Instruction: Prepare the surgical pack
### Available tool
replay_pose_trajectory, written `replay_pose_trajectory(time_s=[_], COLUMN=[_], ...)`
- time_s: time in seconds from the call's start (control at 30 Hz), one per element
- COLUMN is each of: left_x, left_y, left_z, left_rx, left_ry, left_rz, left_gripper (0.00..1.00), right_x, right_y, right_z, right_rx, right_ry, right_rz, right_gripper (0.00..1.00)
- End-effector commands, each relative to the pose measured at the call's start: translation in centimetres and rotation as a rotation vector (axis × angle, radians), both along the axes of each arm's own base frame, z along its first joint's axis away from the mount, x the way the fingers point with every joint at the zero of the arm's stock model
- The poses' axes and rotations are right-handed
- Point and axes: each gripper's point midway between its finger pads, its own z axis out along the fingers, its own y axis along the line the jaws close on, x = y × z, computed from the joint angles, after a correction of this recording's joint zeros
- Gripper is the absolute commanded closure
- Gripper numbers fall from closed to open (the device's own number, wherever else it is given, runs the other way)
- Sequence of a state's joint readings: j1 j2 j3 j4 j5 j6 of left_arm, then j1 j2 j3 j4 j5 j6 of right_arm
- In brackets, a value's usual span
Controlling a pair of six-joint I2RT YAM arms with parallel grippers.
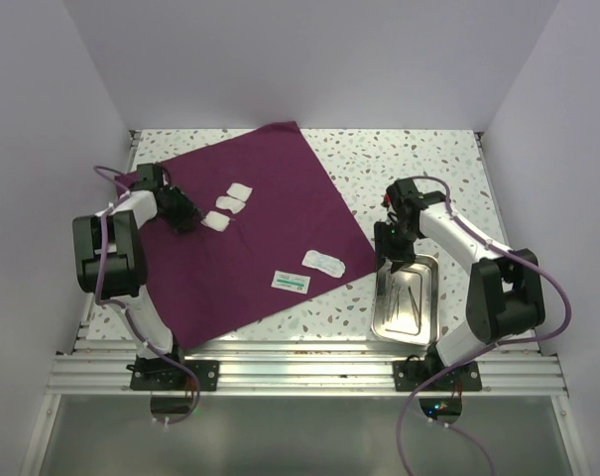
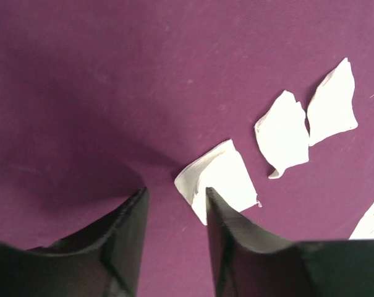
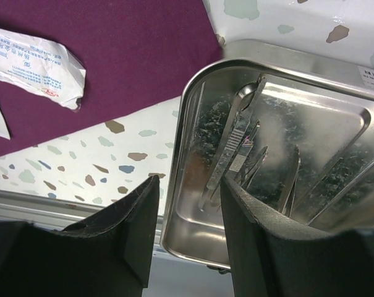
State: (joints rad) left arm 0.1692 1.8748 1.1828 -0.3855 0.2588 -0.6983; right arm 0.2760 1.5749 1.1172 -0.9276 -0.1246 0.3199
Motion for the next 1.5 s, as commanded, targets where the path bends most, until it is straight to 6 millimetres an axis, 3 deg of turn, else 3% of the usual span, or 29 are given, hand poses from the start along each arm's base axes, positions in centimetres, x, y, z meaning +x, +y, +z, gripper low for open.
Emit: replay_pose_trajectory(time_s=[0.0,0.43,0.73,0.77,0.9,1.17,1.47], left_x=[1.8,3.4,2.2,2.2,2.1,1.3,0.1], left_y=[0.2,-2.0,-2.8,-2.8,-2.1,-0.9,-1.2], left_z=[0.9,-0.5,-1.7,-1.8,-1.8,-2.0,-2.4], left_rx=[0.027,-0.026,-0.041,-0.038,-0.002,0.08,0.112], left_ry=[-0.071,-0.083,-0.042,-0.039,-0.017,0.05,0.093], left_rz=[-0.064,-0.135,-0.167,-0.165,-0.158,-0.15,-0.179], left_gripper=[0.56,0.59,0.67,0.72,0.74,0.68,0.66], right_x=[0.4,0.4,0.7,0.7,0.7,0.6,0.5], right_y=[0.5,0.7,0.9,0.9,0.9,1.1,1.1], right_z=[0.2,-0.2,-0.2,-0.3,-0.1,-0.2,-0.1], right_rx=[0.023,0.018,0.021,0.022,0.026,0.034,0.04], right_ry=[-0.009,-0.001,-0.002,-0.001,-0.004,-0.001,-0.007], right_rz=[0.017,0.019,0.024,0.023,0.025,0.027,0.026], right_gripper=[0.52,0.52,0.52,0.52,0.52,0.52,0.52])
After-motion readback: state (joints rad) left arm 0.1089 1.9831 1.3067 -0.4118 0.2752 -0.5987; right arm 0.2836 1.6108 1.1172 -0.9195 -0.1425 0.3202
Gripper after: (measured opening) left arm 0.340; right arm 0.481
